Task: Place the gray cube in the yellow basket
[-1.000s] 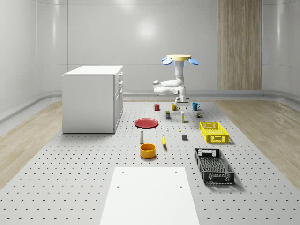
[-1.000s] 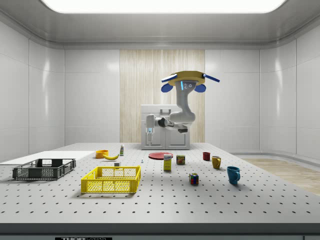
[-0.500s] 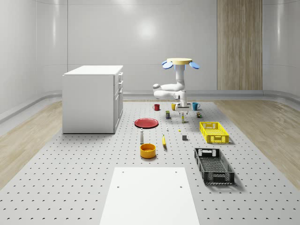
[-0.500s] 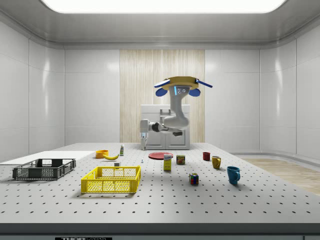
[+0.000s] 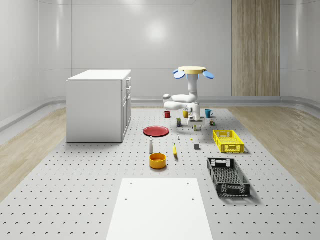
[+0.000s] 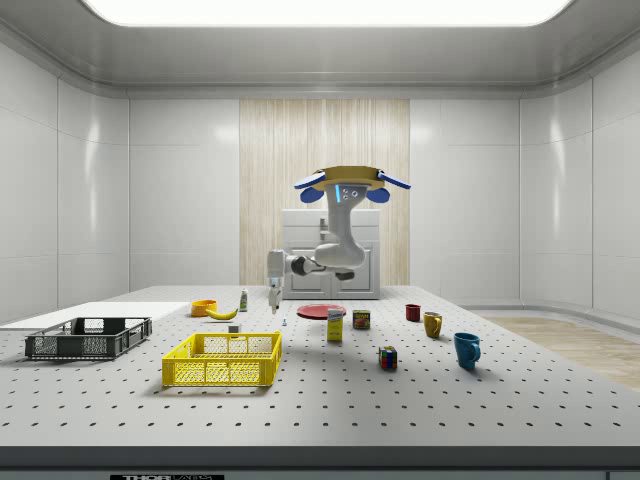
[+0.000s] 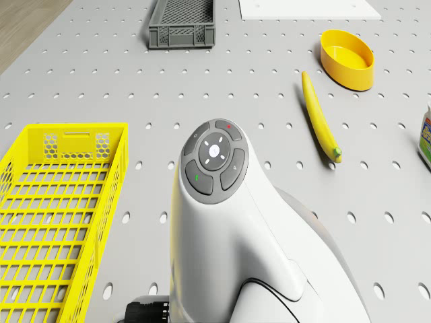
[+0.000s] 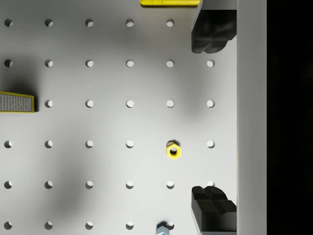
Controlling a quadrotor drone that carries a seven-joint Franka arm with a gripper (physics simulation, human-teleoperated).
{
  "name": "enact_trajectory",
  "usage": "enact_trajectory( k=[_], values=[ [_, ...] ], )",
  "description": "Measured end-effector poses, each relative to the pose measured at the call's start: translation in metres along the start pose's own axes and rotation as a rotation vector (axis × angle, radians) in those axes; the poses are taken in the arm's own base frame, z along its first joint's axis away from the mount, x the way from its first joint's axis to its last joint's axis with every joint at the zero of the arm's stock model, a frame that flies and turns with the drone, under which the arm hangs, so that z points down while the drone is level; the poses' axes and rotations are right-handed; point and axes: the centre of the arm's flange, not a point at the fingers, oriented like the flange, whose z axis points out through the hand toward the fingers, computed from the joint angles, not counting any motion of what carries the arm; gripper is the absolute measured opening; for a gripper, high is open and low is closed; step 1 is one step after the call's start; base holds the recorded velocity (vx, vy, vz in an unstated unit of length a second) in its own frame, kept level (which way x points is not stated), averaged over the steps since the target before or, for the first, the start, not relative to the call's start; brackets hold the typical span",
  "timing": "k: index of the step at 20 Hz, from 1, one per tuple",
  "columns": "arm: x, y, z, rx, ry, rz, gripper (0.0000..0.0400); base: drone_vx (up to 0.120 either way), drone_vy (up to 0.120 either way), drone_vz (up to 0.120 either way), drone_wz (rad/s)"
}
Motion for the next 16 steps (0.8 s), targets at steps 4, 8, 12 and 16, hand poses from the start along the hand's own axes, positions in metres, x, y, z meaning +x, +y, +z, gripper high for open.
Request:
enact_trajectory(
  k=[4, 8, 12, 16],
  values=[
    [0.0, 0.0, 0.0, 0.0, 0.0, 0.0, 0.04, 0.12, -0.08, -0.01, 0.0],
    [0.0, 0.0, 0.0, 0.0, 0.0, 0.0, 0.04, 0.12, 0.0, 0.0, 0.0],
    [0.0, 0.0, 0.0, 0.0, 0.0, 0.0, 0.04, 0.12, 0.0, -0.08, 0.0],
    [0.0, 0.0, 0.0, 0.0, 0.0, 0.0, 0.04, 0.12, 0.0, -0.06, 0.0]
  ],
)
